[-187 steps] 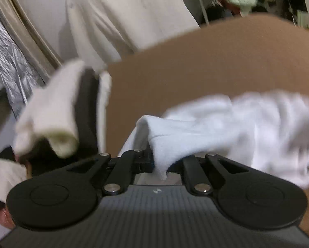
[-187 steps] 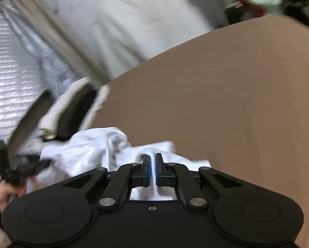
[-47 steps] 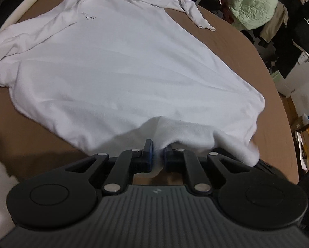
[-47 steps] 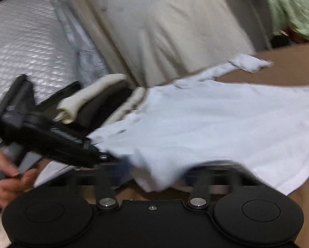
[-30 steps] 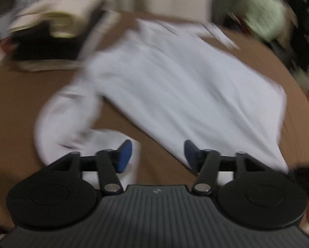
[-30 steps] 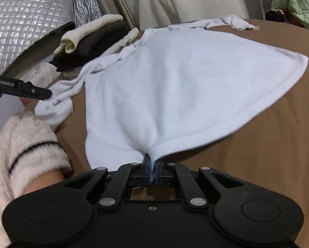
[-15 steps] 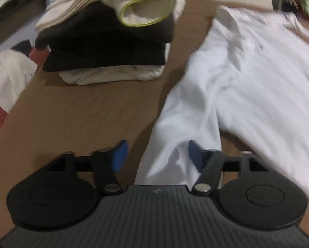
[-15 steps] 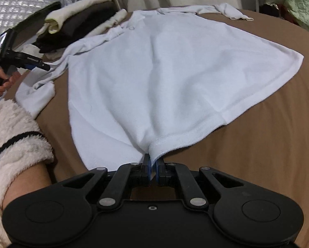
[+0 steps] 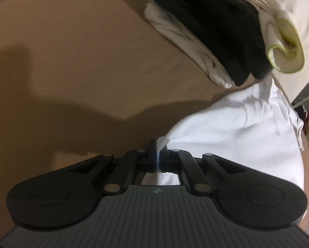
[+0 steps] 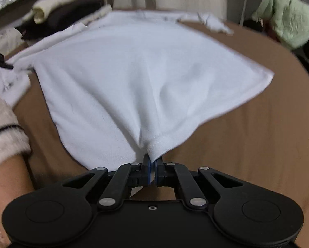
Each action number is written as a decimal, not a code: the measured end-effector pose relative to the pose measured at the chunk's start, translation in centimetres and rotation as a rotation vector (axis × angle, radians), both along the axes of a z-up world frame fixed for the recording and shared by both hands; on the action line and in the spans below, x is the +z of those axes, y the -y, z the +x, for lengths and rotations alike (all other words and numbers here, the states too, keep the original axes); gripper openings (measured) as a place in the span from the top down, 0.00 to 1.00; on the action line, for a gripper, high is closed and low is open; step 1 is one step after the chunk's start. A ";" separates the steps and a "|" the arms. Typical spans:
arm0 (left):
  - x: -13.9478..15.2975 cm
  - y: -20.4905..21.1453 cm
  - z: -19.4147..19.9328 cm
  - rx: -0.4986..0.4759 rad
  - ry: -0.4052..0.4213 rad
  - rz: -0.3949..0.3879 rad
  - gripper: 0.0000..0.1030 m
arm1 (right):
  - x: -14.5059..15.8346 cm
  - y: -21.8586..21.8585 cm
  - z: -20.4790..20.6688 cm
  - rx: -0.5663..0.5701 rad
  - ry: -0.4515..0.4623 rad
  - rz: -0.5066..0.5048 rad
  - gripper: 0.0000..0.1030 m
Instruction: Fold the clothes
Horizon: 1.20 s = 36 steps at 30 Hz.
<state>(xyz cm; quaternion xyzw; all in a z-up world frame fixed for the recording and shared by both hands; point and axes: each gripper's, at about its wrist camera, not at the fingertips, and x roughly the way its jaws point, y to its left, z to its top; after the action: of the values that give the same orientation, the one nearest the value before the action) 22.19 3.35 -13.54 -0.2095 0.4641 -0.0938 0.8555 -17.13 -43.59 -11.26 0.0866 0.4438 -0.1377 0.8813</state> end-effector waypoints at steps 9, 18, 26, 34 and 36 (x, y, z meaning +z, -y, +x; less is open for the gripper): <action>-0.4 0.5 0.1 -0.077 -0.025 0.050 0.98 | 4.0 1.1 -3.4 0.005 0.099 0.089 0.96; -0.8 0.9 -0.1 -0.036 0.037 0.127 0.95 | 0.4 0.8 -1.9 0.053 -0.046 0.181 0.80; 5.4 1.9 -4.7 0.025 0.511 0.217 0.94 | 5.1 11.0 -2.6 -0.086 0.219 0.180 0.36; 4.4 2.2 -3.7 -0.097 0.433 0.133 0.87 | 0.8 21.6 4.1 -0.294 0.162 0.115 0.36; 4.7 6.2 -2.8 -0.232 0.417 0.255 0.68 | -0.2 23.4 5.2 -0.357 0.156 0.076 0.36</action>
<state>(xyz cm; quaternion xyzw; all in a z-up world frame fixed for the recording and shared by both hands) 19.35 -2.87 -8.81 -0.0219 0.3068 -0.1729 0.9357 -11.92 -66.94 -11.43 0.2076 0.3567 -0.2676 0.8707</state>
